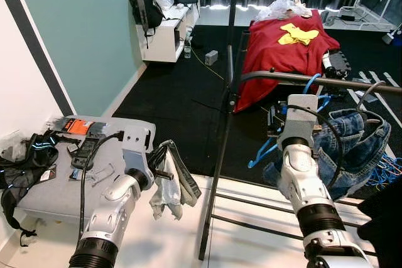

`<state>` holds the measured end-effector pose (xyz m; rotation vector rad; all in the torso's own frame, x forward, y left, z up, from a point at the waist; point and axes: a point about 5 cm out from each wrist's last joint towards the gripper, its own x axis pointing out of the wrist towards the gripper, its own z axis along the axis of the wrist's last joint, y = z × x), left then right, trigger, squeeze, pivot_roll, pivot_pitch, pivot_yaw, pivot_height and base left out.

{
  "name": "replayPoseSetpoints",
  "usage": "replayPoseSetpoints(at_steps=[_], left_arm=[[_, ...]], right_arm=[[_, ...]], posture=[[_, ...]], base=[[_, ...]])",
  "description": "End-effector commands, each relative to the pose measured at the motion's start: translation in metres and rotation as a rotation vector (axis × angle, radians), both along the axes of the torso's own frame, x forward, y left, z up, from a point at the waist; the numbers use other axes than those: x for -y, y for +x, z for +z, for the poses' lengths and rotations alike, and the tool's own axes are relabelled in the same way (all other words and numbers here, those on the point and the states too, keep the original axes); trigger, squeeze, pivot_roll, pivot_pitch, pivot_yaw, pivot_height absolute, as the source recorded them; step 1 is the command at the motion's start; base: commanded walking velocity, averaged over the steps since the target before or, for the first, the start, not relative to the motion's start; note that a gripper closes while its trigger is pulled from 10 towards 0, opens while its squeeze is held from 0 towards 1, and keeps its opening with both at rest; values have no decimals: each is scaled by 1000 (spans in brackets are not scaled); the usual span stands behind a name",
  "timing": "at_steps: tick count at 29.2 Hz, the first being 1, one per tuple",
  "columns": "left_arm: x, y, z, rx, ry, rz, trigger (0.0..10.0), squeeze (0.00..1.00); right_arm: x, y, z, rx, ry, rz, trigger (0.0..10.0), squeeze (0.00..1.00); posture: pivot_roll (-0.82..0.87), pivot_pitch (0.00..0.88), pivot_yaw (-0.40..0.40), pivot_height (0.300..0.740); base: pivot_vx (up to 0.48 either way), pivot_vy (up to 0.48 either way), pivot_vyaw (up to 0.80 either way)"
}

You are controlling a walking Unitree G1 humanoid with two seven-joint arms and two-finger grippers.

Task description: Hang hanger

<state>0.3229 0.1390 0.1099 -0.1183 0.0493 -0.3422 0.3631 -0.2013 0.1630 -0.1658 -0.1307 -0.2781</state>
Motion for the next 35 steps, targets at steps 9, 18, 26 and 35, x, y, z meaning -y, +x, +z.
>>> replayPoseSetpoints(at_steps=[9, 18, 26, 35], left_arm=[[-3, -1, 6, 33, 7, -20, 10000, 0], [0, -3, 5, 28, 1, -55, 10000, 0], [1, -3, 5, 23, 5, -73, 10000, 0], [1, -3, 6, 26, 5, -73, 10000, 0]], right_arm=[[-1, 0, -4, -8, 34, 5, 0, 0], [0, 1, -4, -8, 41, 1, 0, 0], [1, 0, -3, -1, 43, 5, 0, 0], [-5, -1, 1, 32, 14, 30, 0, 0]], posture=[[-67, 13, 25, 740], [-65, 17, 26, 740], [-64, 19, 27, 740], [-64, 21, 28, 740]], base=[[0, 0, 0], [0, 0, 0], [0, 0, 0], [0, 0, 0]])
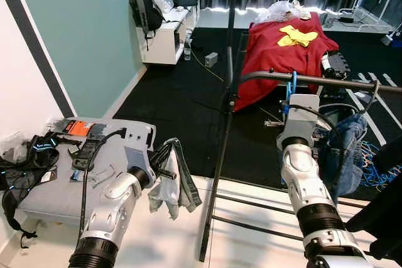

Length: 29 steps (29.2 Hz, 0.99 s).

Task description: Hang hanger

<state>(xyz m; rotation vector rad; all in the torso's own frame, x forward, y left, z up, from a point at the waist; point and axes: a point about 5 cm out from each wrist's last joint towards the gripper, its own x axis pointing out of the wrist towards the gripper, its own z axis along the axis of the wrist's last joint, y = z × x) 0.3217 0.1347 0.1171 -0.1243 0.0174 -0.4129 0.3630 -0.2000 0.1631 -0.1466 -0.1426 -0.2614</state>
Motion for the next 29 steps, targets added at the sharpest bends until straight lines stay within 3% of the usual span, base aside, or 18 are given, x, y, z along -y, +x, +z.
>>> replayPoseSetpoints(at_steps=[1, 2, 4, 14, 16, 17, 18, 19, 20, 21, 22, 24, 29], left_arm=[[-3, -2, -2, -7, 19, -4, 10000, 0], [-4, -2, 0, 4, 10, 5, 10000, 0], [-5, -2, 2, 19, 4, 17, 10000, 0], [-8, -1, 6, 52, -5, 36, 10000, 0], [-8, 0, 5, 47, 10, 39, 10000, 0], [-8, 0, 5, 47, 31, 40, 10000, 0], [-8, 0, 5, 47, 31, 40, 10000, 0], [-8, 1, 4, 39, 57, 43, 10000, 0], [-8, 1, 4, 39, 57, 43, 10000, 0], [-10, 2, 0, 19, 84, 48, 10000, 0], [-10, 2, 0, 19, 84, 48, 10000, 0], [-11, 2, -3, 4, 120, 48, 10000, 0], [-11, 4, -4, -2, 117, 50, 10000, 0]], right_arm=[[-4, -1, 1, 19, -2, 11, 0, 0], [-10, -4, 7, 74, -73, 32, 0, 0], [-17, -10, 10, 125, -116, 43, 0, 0], [-42, -39, -2, 206, -216, 102, 0, 0], [-43, -43, -14, 147, -187, 106, 0, 0], [-41, -46, -30, 58, -153, 105, 0, 0], [-41, -46, -30, 58, -153, 105, 0, 0], [-38, -49, -50, -59, -115, 104, 0, 0], [-38, -49, -50, -59, -115, 104, 0, 0], [-30, -55, -69, -168, -41, 65, 0, 0], [-30, -55, -69, -168, -41, 65, 0, 0], [-17, -69, -100, -334, 108, 1, 0, 0], [-14, -79, -116, -423, 152, 21, 0, 0]], posture=[[-64, 21, 28, 740], [-65, 23, 28, 740], [-65, 23, 28, 740], [-61, 18, 40, 740], [-56, 11, 44, 740], [-53, 7, 46, 740], [-53, 7, 46, 740], [-52, 5, 52, 740], [-52, 5, 52, 740], [-53, 2, 59, 740], [-53, 2, 59, 740], [-53, 1, 67, 740], [-56, 2, 69, 740]], base=[[0, 0, 0], [0, 0, 0], [0, 0, 0], [0, 0, 0], [0, 0, 0], [0, 0, 0], [0, 0, 0], [0, 0, 0], [0, 0, 0], [0, 0, 0], [0, 0, 0], [0, 0, 0], [0, 0, 0]])
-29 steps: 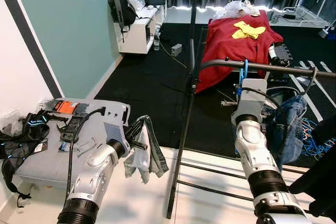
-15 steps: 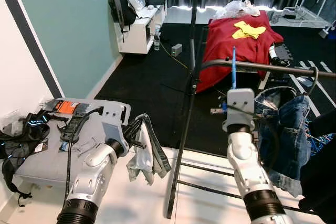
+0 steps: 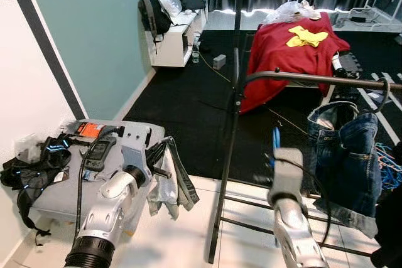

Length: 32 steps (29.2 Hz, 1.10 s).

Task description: Hang hanger

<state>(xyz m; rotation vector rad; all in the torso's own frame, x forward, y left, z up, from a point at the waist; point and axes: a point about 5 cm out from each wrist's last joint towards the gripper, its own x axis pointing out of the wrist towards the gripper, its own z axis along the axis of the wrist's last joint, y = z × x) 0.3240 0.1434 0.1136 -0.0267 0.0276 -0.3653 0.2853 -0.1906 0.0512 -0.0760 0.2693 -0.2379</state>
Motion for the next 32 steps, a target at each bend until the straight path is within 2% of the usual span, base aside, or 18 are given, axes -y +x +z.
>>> replayPoseSetpoints(at_steps=[1, 2, 3, 5, 7, 9, 12, 17, 18, 20, 21, 27, 32], left_arm=[[-4, 2, -6, -45, 2, 39, 10000, 0], [-4, 2, -6, -45, 2, 39, 10000, 0], [-6, 1, -14, -98, -34, 89, 10000, 0], [-7, 0, -20, -136, -58, 123, 10000, 0], [-9, -1, -25, -156, -60, 155, 10000, 0], [-11, -4, -30, -177, -61, 176, 10000, 0], [-12, -9, -36, -184, -100, 204, 10000, 0], [-10, -11, -38, -180, -106, 202, 10000, 0], [-9, -11, -38, -168, -96, 195, 10000, 0], [-9, -11, -38, -168, -96, 195, 10000, 0], [-8, -12, -38, -163, -103, 192, 10000, 0], [-1, -10, -35, -158, -108, 175, 10000, 0], [-2, -9, -34, -156, -100, 173, 10000, 0]], right_arm=[[-5, -2, -8, -57, 36, 59, 0, 0], [-5, -2, -8, -57, 36, 59, 0, 0], [-4, -1, -10, -69, 51, 72, 0, 0], [-3, 1, -10, -67, 65, 81, 0, 0], [-4, 4, -10, -62, 77, 98, 0, 0], [-5, 6, -8, -46, 57, 132, 0, 0], [-14, 14, -3, -3, -69, 265, 0, 0], [-19, 16, -4, -5, -78, 290, 0, 0], [-21, 16, -5, -7, -69, 286, 1412, 0], [-21, 16, -5, -7, -69, 286, 1412, 0], [-22, 15, -5, -9, -70, 282, 10000, 0], [-29, 19, -1, 11, -62, 299, 10000, 0], [-32, 22, 1, 32, -51, 301, 10000, 0]], posture=[[-59, 4, 59, 740], [-59, 4, 59, 740], [-60, 4, 54, 740], [-61, 5, 49, 740], [-62, 8, 43, 740], [-62, 13, 35, 740], [-66, 23, 28, 740], [-73, 24, 23, 740], [-77, 22, 18, 740], [-77, 22, 18, 740], [-79, 22, 19, 740], [-74, 25, 13, 740], [-71, 24, 23, 740]], base=[[0, 0, 0], [0, 0, 0], [0, 0, 0], [0, 0, 0], [0, 0, 0], [0, 0, 0], [0, 0, 0], [0, 0, 0], [0, 0, 0], [0, 0, 0], [0, 0, 0], [0, 0, 0], [-346, 0, 0]])
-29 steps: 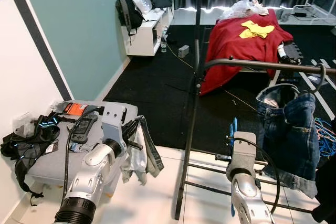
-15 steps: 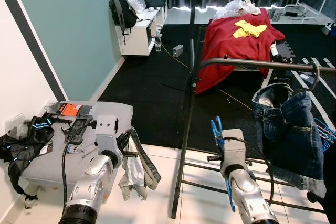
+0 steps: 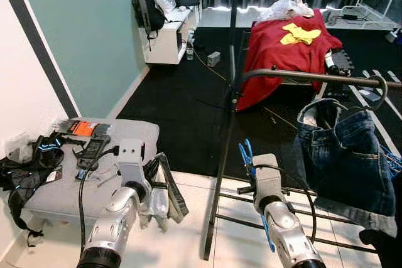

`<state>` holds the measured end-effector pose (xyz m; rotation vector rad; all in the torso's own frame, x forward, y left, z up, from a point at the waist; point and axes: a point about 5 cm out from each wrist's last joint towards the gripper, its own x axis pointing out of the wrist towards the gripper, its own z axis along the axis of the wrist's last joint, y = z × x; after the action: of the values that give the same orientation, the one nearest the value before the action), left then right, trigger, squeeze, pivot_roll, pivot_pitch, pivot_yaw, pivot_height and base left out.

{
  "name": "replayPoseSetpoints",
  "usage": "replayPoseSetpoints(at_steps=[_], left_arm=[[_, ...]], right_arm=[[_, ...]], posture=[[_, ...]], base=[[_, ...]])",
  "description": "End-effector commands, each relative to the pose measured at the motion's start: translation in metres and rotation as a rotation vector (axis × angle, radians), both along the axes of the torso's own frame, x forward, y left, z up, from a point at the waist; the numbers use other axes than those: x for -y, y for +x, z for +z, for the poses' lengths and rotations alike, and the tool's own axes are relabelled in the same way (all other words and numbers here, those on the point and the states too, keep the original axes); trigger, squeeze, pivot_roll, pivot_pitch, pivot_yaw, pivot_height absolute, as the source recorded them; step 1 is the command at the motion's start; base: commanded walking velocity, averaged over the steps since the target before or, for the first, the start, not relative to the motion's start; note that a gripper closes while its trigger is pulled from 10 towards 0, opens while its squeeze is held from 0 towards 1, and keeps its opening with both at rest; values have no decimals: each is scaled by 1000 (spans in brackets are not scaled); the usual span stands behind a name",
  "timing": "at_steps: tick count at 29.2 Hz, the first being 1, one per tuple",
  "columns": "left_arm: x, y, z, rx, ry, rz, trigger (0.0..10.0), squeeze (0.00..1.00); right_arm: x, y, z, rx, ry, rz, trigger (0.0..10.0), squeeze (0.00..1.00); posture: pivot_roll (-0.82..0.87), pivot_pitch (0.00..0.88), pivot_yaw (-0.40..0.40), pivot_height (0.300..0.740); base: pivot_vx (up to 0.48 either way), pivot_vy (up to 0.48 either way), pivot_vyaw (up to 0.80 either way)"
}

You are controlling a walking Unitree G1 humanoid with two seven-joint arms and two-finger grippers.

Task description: Hang hanger

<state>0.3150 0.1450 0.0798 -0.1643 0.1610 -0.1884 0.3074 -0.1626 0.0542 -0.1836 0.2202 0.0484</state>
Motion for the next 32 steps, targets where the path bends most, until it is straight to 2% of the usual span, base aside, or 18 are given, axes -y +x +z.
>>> replayPoseSetpoints(at_steps=[1, 17, 25, 32], left_arm=[[0, 0, 0, 1, 9, -3, 10000, 0], [3, -1, -1, 0, 26, -38, 10000, 0], [5, -3, -2, -15, 49, -108, 10000, 0], [7, -3, -4, -38, 68, -157, 10000, 0]], right_arm=[[-4, 0, -2, 3, 23, 2, 10000, 0], [-16, -5, -9, -24, 42, 22, 10000, 0], [-22, -6, -13, -45, 68, 24, 10000, 0], [-18, -9, -18, -77, 61, 7, 10000, 0]], posture=[[-71, 24, 23, 740], [-62, 9, 45, 740], [-60, 13, 60, 740], [-65, 18, 81, 740]], base=[[-394, 0, 0], [-380, 0, 0], [0, 0, 0], [0, 0, 0]])
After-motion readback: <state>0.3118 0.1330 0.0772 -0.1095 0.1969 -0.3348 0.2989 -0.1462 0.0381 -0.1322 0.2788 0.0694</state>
